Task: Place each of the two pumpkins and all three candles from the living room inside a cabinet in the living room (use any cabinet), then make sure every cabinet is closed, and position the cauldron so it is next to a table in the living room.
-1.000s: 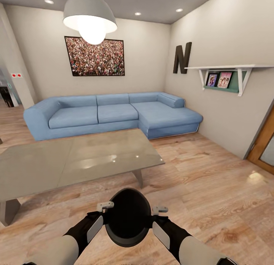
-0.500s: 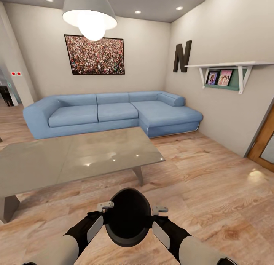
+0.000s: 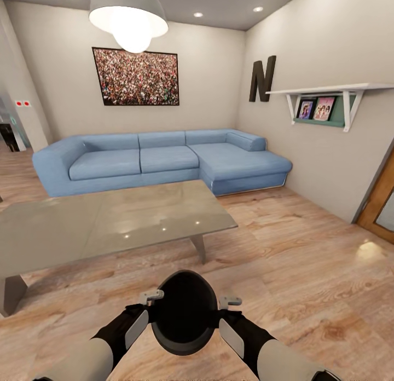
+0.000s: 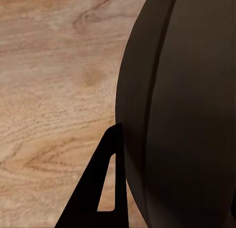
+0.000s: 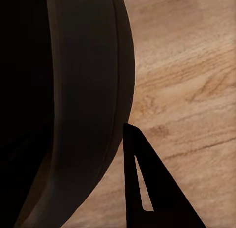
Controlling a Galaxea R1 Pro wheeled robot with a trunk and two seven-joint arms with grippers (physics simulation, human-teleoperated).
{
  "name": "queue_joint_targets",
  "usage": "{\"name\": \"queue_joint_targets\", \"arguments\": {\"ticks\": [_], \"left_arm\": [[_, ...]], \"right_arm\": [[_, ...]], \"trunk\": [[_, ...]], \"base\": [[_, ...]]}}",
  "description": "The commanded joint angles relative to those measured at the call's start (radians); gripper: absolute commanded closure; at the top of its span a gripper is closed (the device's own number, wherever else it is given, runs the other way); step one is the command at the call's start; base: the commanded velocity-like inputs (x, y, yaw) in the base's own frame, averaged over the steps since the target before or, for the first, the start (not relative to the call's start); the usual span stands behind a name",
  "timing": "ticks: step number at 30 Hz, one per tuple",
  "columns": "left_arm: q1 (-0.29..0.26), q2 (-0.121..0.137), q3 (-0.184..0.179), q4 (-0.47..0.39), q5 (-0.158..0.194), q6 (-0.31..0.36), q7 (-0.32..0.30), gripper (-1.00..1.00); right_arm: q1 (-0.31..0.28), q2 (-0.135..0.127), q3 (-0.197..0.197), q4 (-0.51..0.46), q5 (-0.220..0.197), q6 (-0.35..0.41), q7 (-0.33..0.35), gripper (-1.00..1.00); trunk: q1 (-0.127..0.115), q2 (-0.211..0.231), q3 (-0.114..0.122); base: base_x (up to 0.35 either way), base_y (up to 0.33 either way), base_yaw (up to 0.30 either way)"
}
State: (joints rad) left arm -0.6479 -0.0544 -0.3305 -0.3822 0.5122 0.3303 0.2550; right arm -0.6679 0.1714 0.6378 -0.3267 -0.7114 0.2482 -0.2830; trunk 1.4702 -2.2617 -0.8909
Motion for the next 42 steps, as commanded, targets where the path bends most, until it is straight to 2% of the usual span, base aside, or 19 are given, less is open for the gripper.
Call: {"name": "queue_joint_targets", "arguments": {"ticks": [1,7,20,42], "left_arm": [[-0.002,0.001,-0.005,-0.004,0.005,0.003,0.009,1.0],[-0.002,0.001,-0.005,-0.004,0.005,0.003,0.009,1.0],[-0.002,0.001,-0.001,-0.004,0.005,0.003,0.009,1.0],[-0.002,0.002,0.0,-0.004,0.005,0.004,0.009,1.0]], "right_arm": [[-0.001,-0.001,0.008,-0.002,0.0,0.005,-0.01,1.0],[-0.001,-0.001,0.008,-0.002,0.0,0.005,-0.01,1.0],[-0.001,-0.003,0.008,-0.019,0.0,0.006,-0.013,1.0],[-0.001,-0.004,0.008,-0.023,0.0,0.008,-0.013,1.0]], "trunk": [[0.004,-0.008,-0.004],[0.027,-0.05,-0.023],[0.027,-0.05,-0.023],[0.027,-0.05,-0.023]], "base": [[0.0,0.0,0.0],[0.0,0.0,0.0],[0.007,0.0,0.0],[0.192,0.0,0.0]]}}
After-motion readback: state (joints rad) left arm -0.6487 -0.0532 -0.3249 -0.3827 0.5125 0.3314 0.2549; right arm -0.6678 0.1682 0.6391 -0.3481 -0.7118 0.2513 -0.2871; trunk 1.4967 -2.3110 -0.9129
